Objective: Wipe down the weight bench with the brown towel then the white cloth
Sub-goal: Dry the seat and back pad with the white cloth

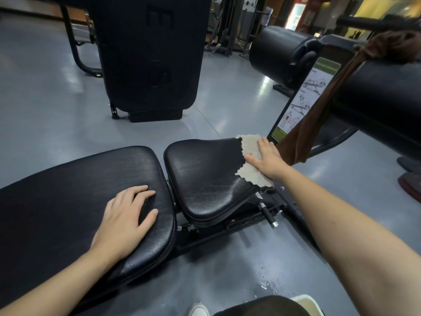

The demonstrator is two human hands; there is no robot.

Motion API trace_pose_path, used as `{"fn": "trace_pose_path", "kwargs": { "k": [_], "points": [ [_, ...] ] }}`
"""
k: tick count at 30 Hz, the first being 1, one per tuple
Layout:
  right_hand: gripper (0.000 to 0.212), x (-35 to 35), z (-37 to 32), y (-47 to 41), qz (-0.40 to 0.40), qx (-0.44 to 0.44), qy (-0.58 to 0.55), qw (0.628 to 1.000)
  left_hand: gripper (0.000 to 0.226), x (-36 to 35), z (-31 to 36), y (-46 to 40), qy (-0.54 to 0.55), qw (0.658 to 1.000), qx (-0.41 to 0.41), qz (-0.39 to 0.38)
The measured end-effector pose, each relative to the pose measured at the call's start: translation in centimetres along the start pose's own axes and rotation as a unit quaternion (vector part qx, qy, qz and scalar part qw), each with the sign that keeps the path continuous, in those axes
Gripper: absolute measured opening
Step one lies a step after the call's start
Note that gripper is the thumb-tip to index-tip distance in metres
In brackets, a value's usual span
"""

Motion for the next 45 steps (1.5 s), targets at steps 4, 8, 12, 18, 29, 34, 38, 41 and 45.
{"fn": "trace_pose_path", "kwargs": {
  "k": [4,8,12,18,29,34,38,41,45],
  "points": [
    [0.103,0.3,0.2,0.1,0.058,-0.095,-0.032,0.993,0.056,0.0,0.0,0.0,0.0,1.0,-0.001,0.001],
    [0.099,-0.2,0.7,1.4,0.102,-0.152,-0.055,0.982,0.056,-0.1,-0.1,0.0,0.0,1.0,-0.001,0.002],
    [0.091,-1.0,0.5,3.1,0.143,-0.16,-0.091,0.972,0.055,-0.2,-0.1,0.0,-0.009,1.0,-0.002,0.005],
    [0.072,-4.3,-1.5,6.6,0.19,-0.095,-0.082,0.974,0.056,-0.2,0.0,0.0,-0.025,1.0,-0.001,0.006],
    [0.073,-7.4,-8.7,12.0,0.109,0.041,0.001,0.993,0.059,-0.2,0.2,0.0,-0.029,1.0,0.007,-0.005],
    [0.081,-10.0,-14.6,13.3,0.032,0.115,-0.007,0.993,0.063,0.0,0.4,0.0,-0.024,1.0,0.008,-0.014],
    [0.086,-11.8,-17.2,13.3,0.014,0.106,-0.061,0.992,0.066,0.1,0.3,0.2,-0.017,1.0,0.008,-0.014],
    [0.083,-12.7,-18.8,13.5,-0.001,0.123,-0.149,0.981,0.067,0.2,0.4,0.2,-0.008,1.0,0.003,-0.014],
    [0.064,-12.8,-22.4,16.0,-0.055,0.174,-0.239,0.954,0.062,0.6,0.5,0.2,0.021,1.0,-0.013,0.002]
  ]
}}
Point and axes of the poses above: each hand's wrist, its own y-axis away from the middle knuckle, its own x-axis out of the back of the hand, z = x × y, the point moved 8 cm from there along -y, towards the middle knuckle, and after that the axes turned 4 degrees about -y, right-handed, at the moved point
